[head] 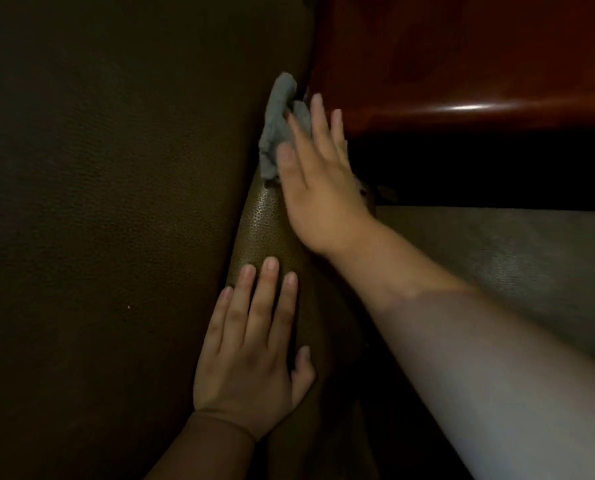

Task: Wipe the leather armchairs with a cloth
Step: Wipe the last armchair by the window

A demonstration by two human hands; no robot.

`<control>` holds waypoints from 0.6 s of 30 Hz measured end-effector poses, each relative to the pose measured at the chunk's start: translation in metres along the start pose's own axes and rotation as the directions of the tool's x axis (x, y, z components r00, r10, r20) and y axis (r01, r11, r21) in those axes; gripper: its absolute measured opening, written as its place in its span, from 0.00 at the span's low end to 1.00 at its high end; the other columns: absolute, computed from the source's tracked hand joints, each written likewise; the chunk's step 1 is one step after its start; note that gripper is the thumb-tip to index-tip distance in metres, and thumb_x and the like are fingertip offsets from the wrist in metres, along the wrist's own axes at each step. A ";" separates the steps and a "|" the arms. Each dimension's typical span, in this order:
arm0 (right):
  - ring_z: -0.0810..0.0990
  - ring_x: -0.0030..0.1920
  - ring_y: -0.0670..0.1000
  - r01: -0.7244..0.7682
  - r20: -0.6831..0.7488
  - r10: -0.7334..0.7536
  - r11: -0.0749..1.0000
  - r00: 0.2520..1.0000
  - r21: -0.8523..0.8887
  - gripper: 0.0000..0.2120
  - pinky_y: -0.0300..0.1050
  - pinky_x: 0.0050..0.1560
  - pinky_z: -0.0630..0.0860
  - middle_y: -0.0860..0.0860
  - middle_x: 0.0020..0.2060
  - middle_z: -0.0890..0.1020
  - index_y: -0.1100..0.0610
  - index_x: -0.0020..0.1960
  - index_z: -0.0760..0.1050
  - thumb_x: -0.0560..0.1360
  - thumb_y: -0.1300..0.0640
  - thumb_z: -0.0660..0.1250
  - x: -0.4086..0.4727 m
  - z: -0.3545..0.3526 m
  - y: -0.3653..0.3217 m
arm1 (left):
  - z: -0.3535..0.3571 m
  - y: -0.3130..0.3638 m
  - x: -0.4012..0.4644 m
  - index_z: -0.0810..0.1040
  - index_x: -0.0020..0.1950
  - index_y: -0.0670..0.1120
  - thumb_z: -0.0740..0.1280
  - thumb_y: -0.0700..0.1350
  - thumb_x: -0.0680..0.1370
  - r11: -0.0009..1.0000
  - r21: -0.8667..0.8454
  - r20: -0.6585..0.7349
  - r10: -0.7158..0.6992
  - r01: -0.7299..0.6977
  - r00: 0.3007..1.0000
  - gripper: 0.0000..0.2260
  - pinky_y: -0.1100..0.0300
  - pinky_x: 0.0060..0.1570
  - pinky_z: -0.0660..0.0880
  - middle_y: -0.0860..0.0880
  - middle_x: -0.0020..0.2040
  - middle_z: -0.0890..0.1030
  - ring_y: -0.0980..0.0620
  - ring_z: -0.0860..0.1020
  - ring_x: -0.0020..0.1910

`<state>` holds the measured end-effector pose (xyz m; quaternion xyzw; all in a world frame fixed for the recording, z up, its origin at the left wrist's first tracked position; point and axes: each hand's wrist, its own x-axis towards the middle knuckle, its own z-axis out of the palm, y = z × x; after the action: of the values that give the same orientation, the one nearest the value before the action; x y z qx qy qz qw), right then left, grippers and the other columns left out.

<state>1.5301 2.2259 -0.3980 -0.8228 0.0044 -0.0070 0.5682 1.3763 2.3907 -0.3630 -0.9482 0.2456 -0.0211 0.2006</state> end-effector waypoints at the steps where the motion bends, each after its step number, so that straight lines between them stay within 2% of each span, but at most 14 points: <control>1: 0.33 0.82 0.50 -0.009 -0.012 0.009 1.000 1.000 -0.017 0.28 0.59 0.82 0.39 0.46 0.84 0.38 0.48 0.85 0.46 0.86 0.42 0.44 -0.016 0.005 0.004 | 0.000 0.000 0.001 0.58 0.85 0.44 0.62 0.59 0.75 1.000 -0.009 -0.001 0.004 -0.004 1.000 0.41 0.47 0.83 0.45 0.41 0.86 0.56 0.40 0.53 0.84; 3: 0.35 0.83 0.53 -0.021 0.015 0.022 1.000 1.000 -0.019 0.29 0.63 0.82 0.44 0.51 0.84 0.39 0.52 0.84 0.44 0.86 0.46 0.44 -0.080 0.022 0.016 | 0.003 0.000 0.001 0.59 0.84 0.43 0.61 0.59 0.76 1.000 -0.008 -0.015 0.003 -0.003 1.000 0.40 0.47 0.83 0.46 0.41 0.86 0.55 0.40 0.53 0.84; 5: 0.46 0.82 0.69 0.078 0.023 -0.076 0.992 0.997 -0.100 0.27 0.73 0.77 0.54 0.67 0.81 0.55 0.66 0.80 0.59 0.86 0.52 0.48 -0.146 0.041 0.031 | 0.006 -0.001 -0.001 0.60 0.84 0.43 0.61 0.60 0.76 1.000 -0.012 -0.033 0.004 -0.004 0.999 0.39 0.47 0.83 0.46 0.40 0.86 0.54 0.41 0.51 0.85; 6: 0.50 0.80 0.74 0.080 0.061 -0.072 0.986 0.996 -0.146 0.26 0.76 0.75 0.56 0.72 0.77 0.60 0.71 0.76 0.65 0.87 0.54 0.49 -0.156 0.046 0.042 | 0.008 -0.001 -0.001 0.61 0.84 0.43 0.61 0.60 0.76 1.000 -0.019 -0.044 0.005 -0.006 0.999 0.39 0.47 0.83 0.45 0.40 0.86 0.54 0.41 0.50 0.86; 8: 0.53 0.81 0.71 -0.070 0.007 0.071 0.994 0.997 -0.085 0.29 0.71 0.79 0.54 0.71 0.78 0.60 0.70 0.77 0.63 0.87 0.50 0.45 -0.125 0.046 0.059 | 0.011 -0.003 -0.002 0.61 0.85 0.44 0.61 0.59 0.76 1.000 -0.003 -0.043 0.014 -0.014 0.999 0.40 0.46 0.83 0.45 0.41 0.86 0.54 0.42 0.50 0.86; 9: 0.53 0.82 0.66 -0.213 -0.063 0.212 0.977 0.975 -0.011 0.32 0.65 0.81 0.52 0.67 0.80 0.59 0.67 0.80 0.60 0.86 0.46 0.43 -0.097 0.040 0.062 | 0.012 -0.003 -0.003 0.61 0.85 0.44 0.61 0.59 0.76 1.000 0.003 -0.044 0.010 -0.010 0.999 0.39 0.46 0.83 0.46 0.41 0.86 0.54 0.42 0.50 0.86; 11: 0.57 0.82 0.59 -0.442 -0.072 0.456 0.883 0.887 0.158 0.33 0.55 0.81 0.53 0.61 0.81 0.59 0.62 0.83 0.56 0.86 0.42 0.42 -0.039 0.027 0.077 | 0.011 -0.002 -0.005 0.62 0.85 0.44 0.61 0.60 0.76 1.000 0.012 -0.050 -0.001 0.001 0.999 0.39 0.46 0.83 0.47 0.41 0.86 0.55 0.41 0.51 0.86; 13: 0.62 0.79 0.58 -0.518 -0.051 0.542 0.824 0.839 0.231 0.30 0.52 0.79 0.58 0.59 0.80 0.62 0.57 0.83 0.58 0.87 0.41 0.45 -0.018 0.015 0.096 | 0.011 -0.002 -0.005 0.62 0.85 0.45 0.61 0.60 0.77 1.000 0.017 -0.050 0.011 -0.010 0.999 0.39 0.45 0.83 0.48 0.41 0.86 0.55 0.40 0.52 0.85; 14: 0.61 0.80 0.55 -0.495 -0.023 0.512 0.840 0.859 0.222 0.29 0.49 0.79 0.57 0.56 0.82 0.60 0.54 0.84 0.56 0.87 0.41 0.47 -0.030 0.012 0.099 | 0.011 -0.002 -0.004 0.62 0.85 0.46 0.61 0.60 0.77 1.000 0.008 -0.053 0.014 -0.014 0.999 0.38 0.45 0.83 0.48 0.41 0.86 0.55 0.40 0.52 0.85; 16: 0.56 0.81 0.52 -0.331 0.003 0.334 0.934 0.943 0.137 0.28 0.41 0.76 0.54 0.52 0.84 0.54 0.49 0.84 0.52 0.87 0.42 0.49 -0.087 0.021 0.096 | 0.010 -0.003 -0.003 0.63 0.85 0.47 0.61 0.60 0.76 1.000 0.000 -0.064 0.014 -0.014 0.998 0.38 0.45 0.83 0.48 0.41 0.86 0.55 0.40 0.53 0.85; 18: 0.54 0.82 0.62 -0.130 0.050 0.128 0.991 0.990 0.032 0.25 0.46 0.78 0.56 0.60 0.83 0.51 0.49 0.83 0.55 0.88 0.45 0.46 -0.160 0.045 0.082 | 0.011 -0.002 -0.003 0.63 0.84 0.48 0.61 0.60 0.76 1.000 0.002 -0.063 0.016 -0.016 0.998 0.37 0.45 0.83 0.47 0.41 0.86 0.55 0.40 0.53 0.85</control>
<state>1.3705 2.2409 -0.4918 -0.8105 0.0438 0.0495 0.5820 1.3766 2.3980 -0.3718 -0.9449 0.2594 -0.0495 0.1934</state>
